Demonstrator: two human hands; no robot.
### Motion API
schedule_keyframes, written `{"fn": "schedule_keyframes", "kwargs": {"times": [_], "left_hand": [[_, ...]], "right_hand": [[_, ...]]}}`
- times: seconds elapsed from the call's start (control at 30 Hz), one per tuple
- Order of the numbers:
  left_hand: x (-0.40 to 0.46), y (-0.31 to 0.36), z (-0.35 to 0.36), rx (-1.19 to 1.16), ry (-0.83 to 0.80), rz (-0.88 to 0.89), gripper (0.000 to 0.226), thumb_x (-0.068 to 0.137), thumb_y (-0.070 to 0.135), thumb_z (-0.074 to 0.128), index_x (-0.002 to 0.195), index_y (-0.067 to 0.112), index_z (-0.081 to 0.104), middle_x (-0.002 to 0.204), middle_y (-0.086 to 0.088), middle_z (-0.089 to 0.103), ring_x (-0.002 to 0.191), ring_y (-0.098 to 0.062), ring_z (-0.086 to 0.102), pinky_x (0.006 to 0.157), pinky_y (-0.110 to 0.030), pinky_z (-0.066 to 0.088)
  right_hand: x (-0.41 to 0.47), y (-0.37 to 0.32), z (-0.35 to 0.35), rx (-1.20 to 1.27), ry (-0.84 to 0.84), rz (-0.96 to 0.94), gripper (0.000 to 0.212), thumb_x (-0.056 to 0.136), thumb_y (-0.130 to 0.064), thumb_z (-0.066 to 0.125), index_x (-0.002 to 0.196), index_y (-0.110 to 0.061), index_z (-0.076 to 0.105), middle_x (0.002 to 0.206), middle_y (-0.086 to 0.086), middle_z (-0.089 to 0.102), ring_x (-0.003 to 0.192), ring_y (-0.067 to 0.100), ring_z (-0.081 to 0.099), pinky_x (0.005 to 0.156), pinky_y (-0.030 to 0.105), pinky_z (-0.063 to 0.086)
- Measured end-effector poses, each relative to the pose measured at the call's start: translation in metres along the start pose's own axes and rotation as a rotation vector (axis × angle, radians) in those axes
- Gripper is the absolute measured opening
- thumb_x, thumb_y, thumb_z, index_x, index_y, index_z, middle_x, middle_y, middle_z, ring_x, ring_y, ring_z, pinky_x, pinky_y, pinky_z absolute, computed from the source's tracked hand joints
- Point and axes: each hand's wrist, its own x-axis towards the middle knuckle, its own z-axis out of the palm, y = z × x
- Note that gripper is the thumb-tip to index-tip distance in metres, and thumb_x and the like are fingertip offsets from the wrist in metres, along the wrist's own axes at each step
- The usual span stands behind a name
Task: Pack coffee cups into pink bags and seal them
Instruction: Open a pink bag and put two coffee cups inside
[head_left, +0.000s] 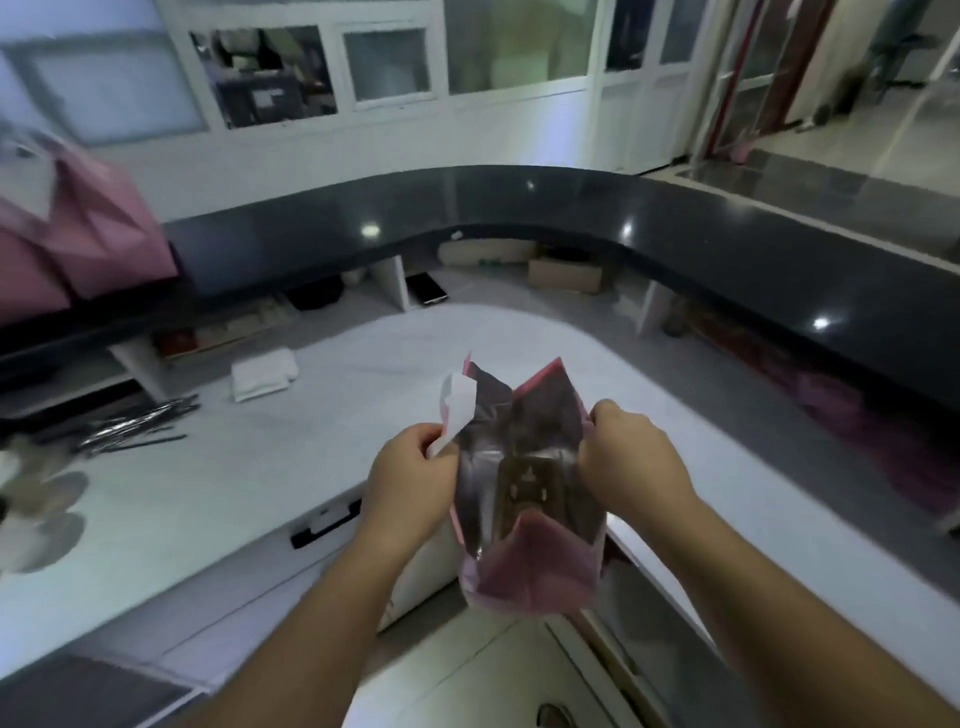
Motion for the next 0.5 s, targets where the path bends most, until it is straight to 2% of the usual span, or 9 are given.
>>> {"fn": "schedule_keyframes", "kwargs": {"times": [0.03, 0.07, 0.1, 0.13, 0.2, 0.3, 0.4, 0.47, 0.5], "left_hand": [[0.003, -0.011, -0.014, 0.005, 0.051, -0.027, 0.026, 0.102, 0.031, 0.058, 0.094, 0.008, 0.066, 0.089, -0.008, 0.062, 0.076, -0.023, 0.061, 0.074, -0.012, 0.034], [0.006, -0.022, -0.026, 0.008, 0.098, -0.055, 0.027, 0.102, 0.031, 0.058, 0.097, 0.005, 0.064, 0.091, -0.004, 0.062, 0.08, -0.019, 0.062, 0.053, -0.022, 0.041], [0.01, -0.033, -0.038, 0.013, 0.14, -0.081, 0.027, 0.102, 0.031, 0.058, 0.097, 0.004, 0.062, 0.085, -0.003, 0.062, 0.074, -0.015, 0.062, 0.05, -0.021, 0.036], [0.013, -0.042, -0.049, 0.019, 0.171, -0.103, 0.026, 0.101, 0.03, 0.058, 0.095, 0.005, 0.061, 0.073, -0.002, 0.059, 0.063, -0.01, 0.058, 0.05, -0.02, 0.028], [0.022, -0.056, -0.069, 0.013, 0.213, -0.151, 0.022, 0.101, 0.031, 0.059, 0.095, 0.011, 0.067, 0.063, 0.007, 0.055, 0.059, -0.003, 0.052, 0.052, -0.023, 0.033], [0.039, -0.07, -0.1, -0.029, 0.267, -0.206, 0.02, 0.102, 0.036, 0.059, 0.092, 0.023, 0.07, 0.076, 0.009, 0.068, 0.067, -0.011, 0.061, 0.056, -0.026, 0.042], [0.054, -0.081, -0.128, -0.018, 0.334, -0.251, 0.018, 0.101, 0.036, 0.059, 0.088, 0.025, 0.066, 0.076, 0.011, 0.067, 0.066, -0.003, 0.06, 0.052, -0.02, 0.04], [0.062, -0.087, -0.145, -0.025, 0.379, -0.278, 0.024, 0.1, 0.039, 0.06, 0.084, 0.021, 0.06, 0.074, -0.001, 0.061, 0.064, -0.007, 0.058, 0.05, -0.019, 0.036], [0.065, -0.092, -0.153, -0.037, 0.406, -0.296, 0.026, 0.099, 0.04, 0.061, 0.087, 0.017, 0.063, 0.08, -0.008, 0.061, 0.069, -0.013, 0.06, 0.052, -0.021, 0.035]], "right_hand": [[0.006, -0.017, 0.008, 0.007, -0.015, -0.038, 0.008, 0.096, -0.024, 0.049, 0.091, -0.019, 0.049, 0.074, 0.0, 0.049, 0.059, 0.017, 0.045, 0.046, 0.029, 0.027], [0.012, -0.033, 0.017, 0.016, -0.029, -0.075, 0.009, 0.097, -0.026, 0.049, 0.09, -0.021, 0.048, 0.071, -0.003, 0.046, 0.057, 0.013, 0.043, 0.045, 0.028, 0.026], [0.019, -0.048, 0.025, 0.026, -0.045, -0.109, 0.01, 0.097, -0.026, 0.05, 0.089, -0.022, 0.048, 0.069, -0.006, 0.043, 0.057, 0.01, 0.041, 0.045, 0.027, 0.025], [0.025, -0.062, 0.033, 0.035, -0.067, -0.14, 0.01, 0.098, -0.027, 0.05, 0.089, -0.023, 0.048, 0.068, -0.008, 0.042, 0.057, 0.008, 0.041, 0.045, 0.027, 0.025], [0.039, -0.09, 0.048, 0.053, -0.122, -0.209, 0.009, 0.097, -0.027, 0.049, 0.09, -0.023, 0.05, 0.071, -0.008, 0.046, 0.059, 0.008, 0.044, 0.045, 0.027, 0.028], [0.064, -0.129, 0.066, 0.071, -0.179, -0.319, 0.009, 0.096, -0.027, 0.048, 0.092, -0.023, 0.055, 0.076, -0.005, 0.055, 0.062, 0.011, 0.051, 0.046, 0.028, 0.034], [0.088, -0.166, 0.082, 0.095, -0.218, -0.413, 0.012, 0.097, -0.028, 0.048, 0.089, -0.024, 0.056, 0.072, -0.006, 0.053, 0.061, 0.009, 0.049, 0.047, 0.027, 0.033], [0.102, -0.191, 0.092, 0.126, -0.259, -0.474, 0.018, 0.1, -0.032, 0.046, 0.088, -0.023, 0.057, 0.076, -0.004, 0.059, 0.064, 0.013, 0.054, 0.049, 0.03, 0.036], [0.108, -0.204, 0.098, 0.138, -0.281, -0.502, 0.02, 0.1, -0.033, 0.045, 0.09, -0.022, 0.059, 0.08, -0.001, 0.063, 0.068, 0.018, 0.058, 0.052, 0.032, 0.039]]}}
